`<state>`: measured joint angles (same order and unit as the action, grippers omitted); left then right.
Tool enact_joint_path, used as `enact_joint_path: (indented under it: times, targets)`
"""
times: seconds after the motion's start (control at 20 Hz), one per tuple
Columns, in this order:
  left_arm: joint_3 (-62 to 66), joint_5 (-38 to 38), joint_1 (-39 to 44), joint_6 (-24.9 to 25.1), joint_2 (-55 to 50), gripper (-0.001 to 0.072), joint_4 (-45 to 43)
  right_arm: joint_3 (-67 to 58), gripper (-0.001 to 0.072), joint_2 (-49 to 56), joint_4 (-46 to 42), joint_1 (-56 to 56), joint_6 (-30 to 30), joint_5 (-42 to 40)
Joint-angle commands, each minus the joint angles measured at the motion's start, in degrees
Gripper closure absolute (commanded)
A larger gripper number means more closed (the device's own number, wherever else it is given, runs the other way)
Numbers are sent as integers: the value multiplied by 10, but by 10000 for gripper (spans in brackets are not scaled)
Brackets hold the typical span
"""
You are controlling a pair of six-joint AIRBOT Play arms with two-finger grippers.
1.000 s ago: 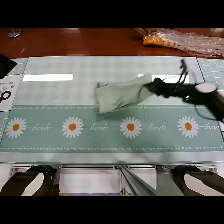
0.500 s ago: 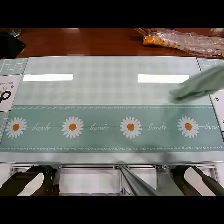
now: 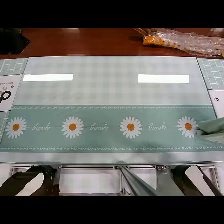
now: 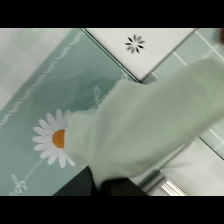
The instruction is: Fold the shirts.
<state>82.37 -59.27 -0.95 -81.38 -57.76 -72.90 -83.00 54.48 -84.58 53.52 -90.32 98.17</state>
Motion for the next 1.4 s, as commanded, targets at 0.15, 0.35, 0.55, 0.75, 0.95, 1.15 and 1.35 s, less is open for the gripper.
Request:
enact_joint_path:
  times: [0.15, 0.35, 0.55, 0.75, 0.95, 1.15, 1.35]
  targets:
    - [0, 66, -1, 23, -2, 448, -2, 43, 694, 4, -178, 14, 21, 69]
    - [0, 106, -11, 44, -2, 448, -6, 154, 693, -20, -285, 14, 24, 80]
    - [0, 136, -49, 44, -1, 448, -6, 274, 692, -79, -390, 67, 23, 58]
    - [0, 143, -84, 44, -1, 448, -6, 355, 692, -114, -390, 175, 29, 12]
    - [0, 142, -99, 44, -1, 448, -6, 370, 339, -114, -390, 221, 39, -40]
    - [0, 140, -99, 61, -2, 448, -6, 370, 228, -114, -398, 219, 50, -101]
    - [0, 127, -97, 98, -3, 167, -6, 300, 233, -97, -147, 133, 106, -229]
